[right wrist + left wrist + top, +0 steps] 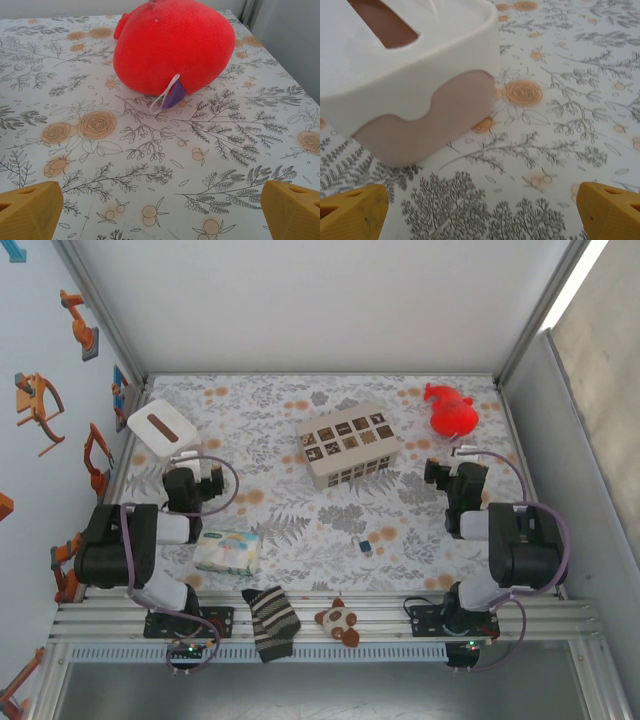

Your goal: Unlock a padlock with a key

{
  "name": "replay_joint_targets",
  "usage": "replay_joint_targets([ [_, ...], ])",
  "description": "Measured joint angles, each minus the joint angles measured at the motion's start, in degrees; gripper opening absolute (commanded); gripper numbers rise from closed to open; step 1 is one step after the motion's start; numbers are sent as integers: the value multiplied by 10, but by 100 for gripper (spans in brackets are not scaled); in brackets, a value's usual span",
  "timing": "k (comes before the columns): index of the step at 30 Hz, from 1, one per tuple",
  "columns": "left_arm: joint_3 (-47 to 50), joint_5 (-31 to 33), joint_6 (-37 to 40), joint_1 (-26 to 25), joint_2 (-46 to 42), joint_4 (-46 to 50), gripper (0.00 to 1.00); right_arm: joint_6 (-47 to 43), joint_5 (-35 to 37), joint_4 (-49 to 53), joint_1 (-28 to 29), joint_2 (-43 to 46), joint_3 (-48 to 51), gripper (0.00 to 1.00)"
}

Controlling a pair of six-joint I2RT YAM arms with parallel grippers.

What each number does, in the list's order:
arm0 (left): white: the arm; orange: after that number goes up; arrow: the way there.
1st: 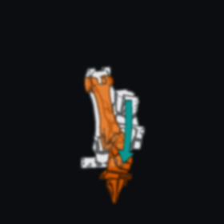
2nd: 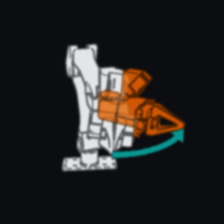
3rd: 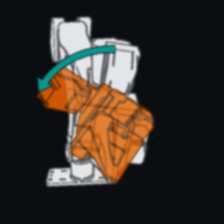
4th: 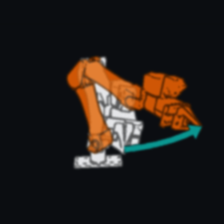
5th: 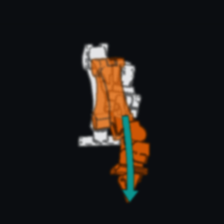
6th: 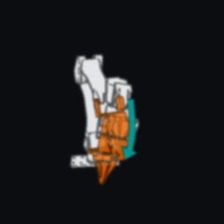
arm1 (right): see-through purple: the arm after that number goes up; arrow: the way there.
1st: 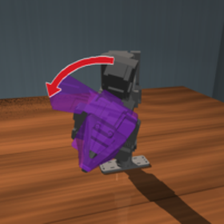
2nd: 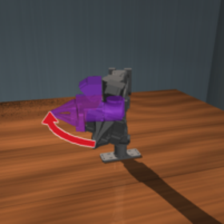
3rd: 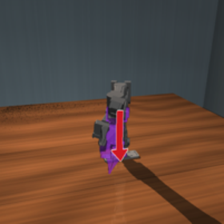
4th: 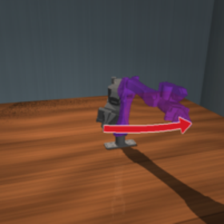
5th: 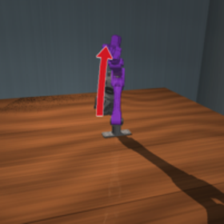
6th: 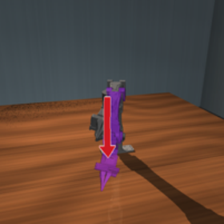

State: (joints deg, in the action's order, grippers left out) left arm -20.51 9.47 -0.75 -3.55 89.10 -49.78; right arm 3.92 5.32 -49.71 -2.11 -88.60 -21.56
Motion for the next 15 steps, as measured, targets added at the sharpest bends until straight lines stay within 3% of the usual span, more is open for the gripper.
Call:
replay_joint_targets([
  [3,-20,-13,-7,22,-1,3,96,1,0,0,0,0,0,100],
  [15,-23,-31,-12,23,-2,14,96,1,-9,2,0,0,0,100],
])
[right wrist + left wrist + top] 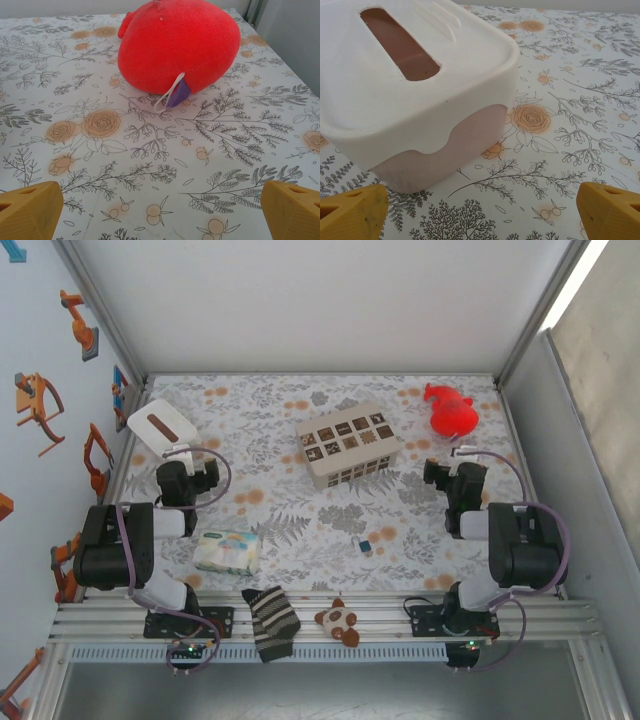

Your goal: Unlock a padlock with a key

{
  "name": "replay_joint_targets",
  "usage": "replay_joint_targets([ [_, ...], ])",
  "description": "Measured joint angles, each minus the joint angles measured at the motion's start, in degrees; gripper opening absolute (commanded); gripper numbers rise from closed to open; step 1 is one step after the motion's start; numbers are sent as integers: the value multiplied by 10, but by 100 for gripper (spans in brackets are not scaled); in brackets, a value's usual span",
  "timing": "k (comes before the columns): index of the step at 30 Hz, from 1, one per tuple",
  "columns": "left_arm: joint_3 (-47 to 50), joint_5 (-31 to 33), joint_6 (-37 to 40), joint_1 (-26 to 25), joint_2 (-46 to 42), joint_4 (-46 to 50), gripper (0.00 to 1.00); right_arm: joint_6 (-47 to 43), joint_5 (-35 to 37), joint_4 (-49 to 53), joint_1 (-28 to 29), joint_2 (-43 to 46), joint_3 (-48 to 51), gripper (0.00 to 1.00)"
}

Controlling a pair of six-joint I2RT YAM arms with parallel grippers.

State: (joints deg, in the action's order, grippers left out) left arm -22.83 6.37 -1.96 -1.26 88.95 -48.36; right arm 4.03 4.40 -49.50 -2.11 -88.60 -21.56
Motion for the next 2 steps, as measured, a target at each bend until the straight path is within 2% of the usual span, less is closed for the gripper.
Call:
replay_joint_targets([
  [2,0,0,0,0,0,0,96,0,-2,0,0,0,0,100],
])
